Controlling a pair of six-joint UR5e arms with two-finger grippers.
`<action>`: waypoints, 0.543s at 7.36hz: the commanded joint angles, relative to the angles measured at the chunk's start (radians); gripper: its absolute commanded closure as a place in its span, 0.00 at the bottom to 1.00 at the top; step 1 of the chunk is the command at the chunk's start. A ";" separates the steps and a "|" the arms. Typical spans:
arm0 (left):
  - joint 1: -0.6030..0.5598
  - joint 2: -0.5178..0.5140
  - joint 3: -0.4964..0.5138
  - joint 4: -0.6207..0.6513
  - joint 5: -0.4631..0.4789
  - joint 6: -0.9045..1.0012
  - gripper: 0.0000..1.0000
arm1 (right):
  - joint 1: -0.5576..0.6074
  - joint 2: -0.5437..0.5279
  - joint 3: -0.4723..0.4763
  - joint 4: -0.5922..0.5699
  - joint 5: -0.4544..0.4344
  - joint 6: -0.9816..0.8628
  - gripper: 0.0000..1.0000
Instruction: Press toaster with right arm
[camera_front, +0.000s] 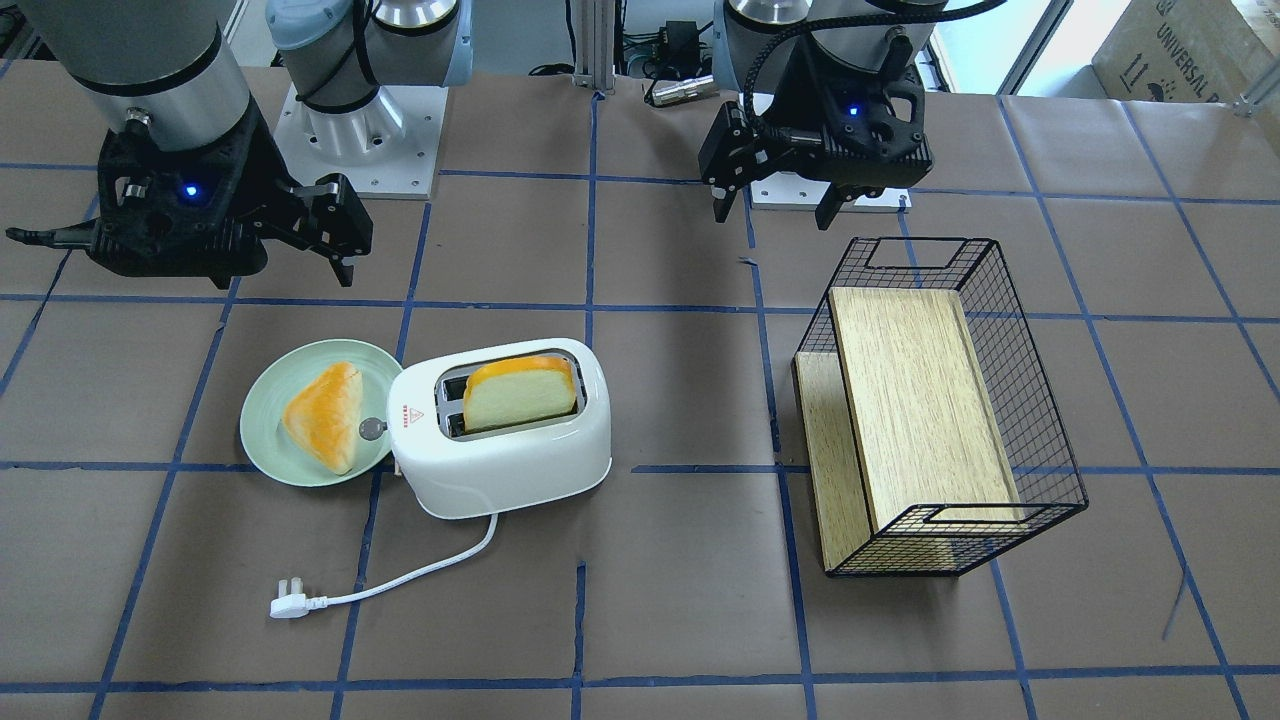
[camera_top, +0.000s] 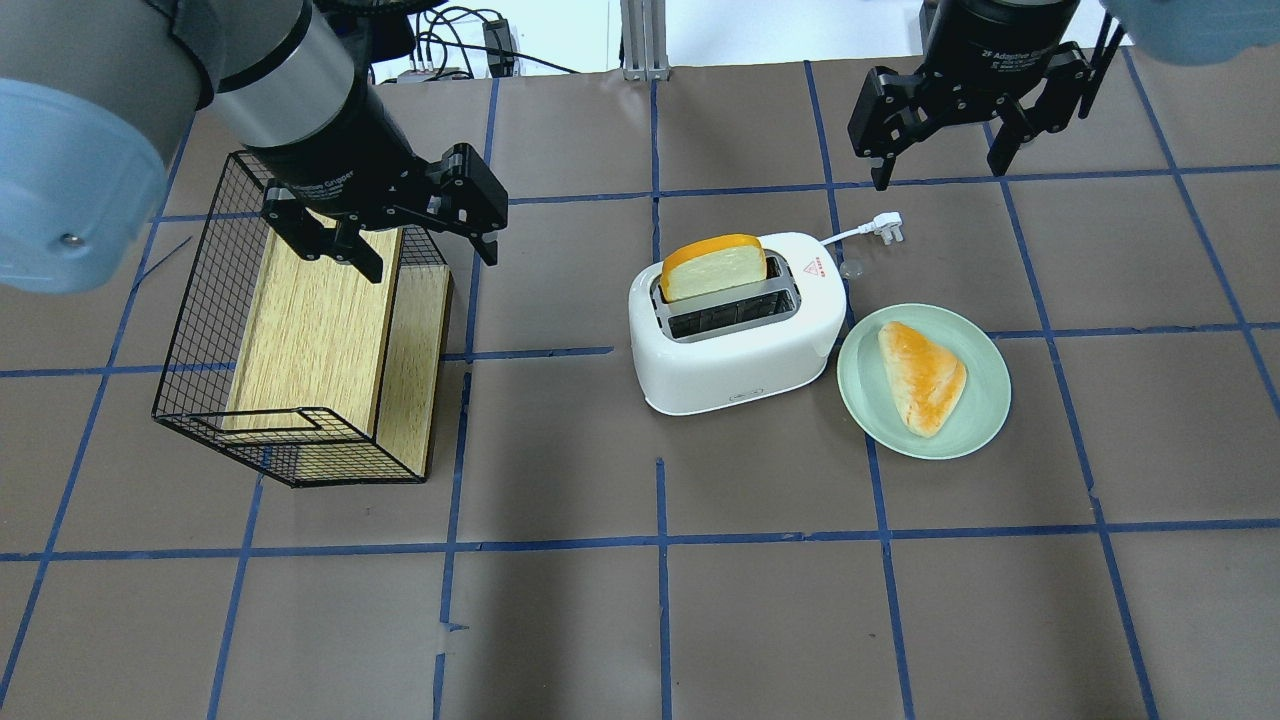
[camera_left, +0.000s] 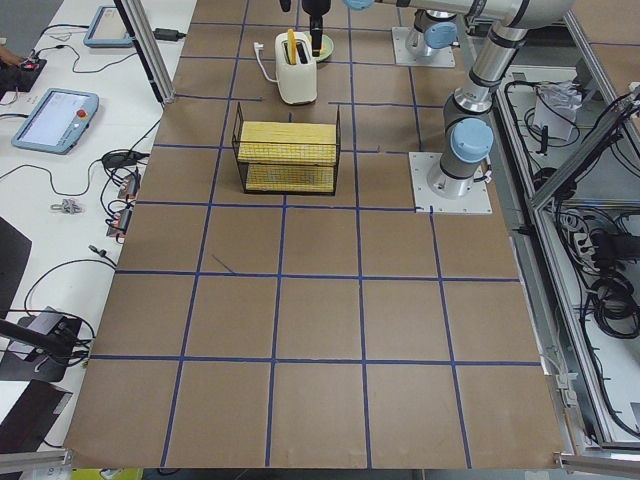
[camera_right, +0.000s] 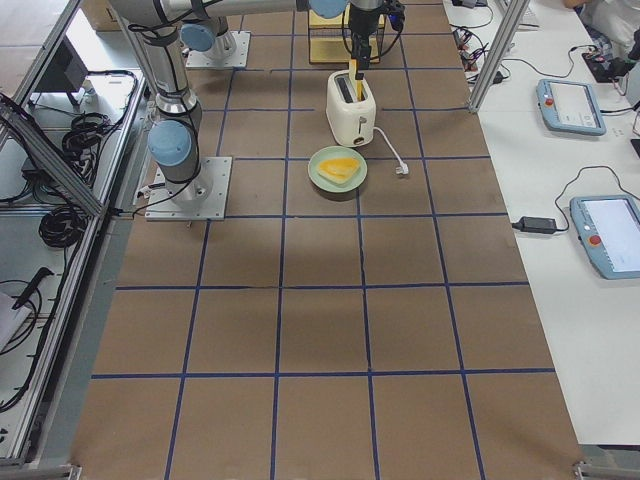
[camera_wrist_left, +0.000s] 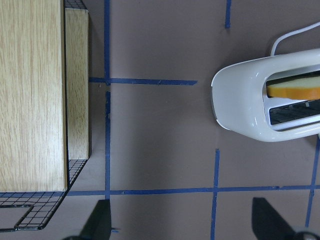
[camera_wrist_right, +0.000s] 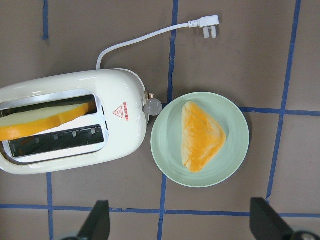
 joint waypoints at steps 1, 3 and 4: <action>0.000 0.000 0.000 0.000 0.000 0.000 0.00 | 0.001 -0.001 0.000 0.001 0.000 0.000 0.00; 0.000 0.000 0.000 0.000 0.000 0.000 0.00 | 0.001 -0.001 0.002 0.007 -0.003 0.000 0.00; 0.000 0.000 0.000 0.000 0.000 0.000 0.00 | 0.001 -0.001 0.002 0.009 0.000 0.002 0.00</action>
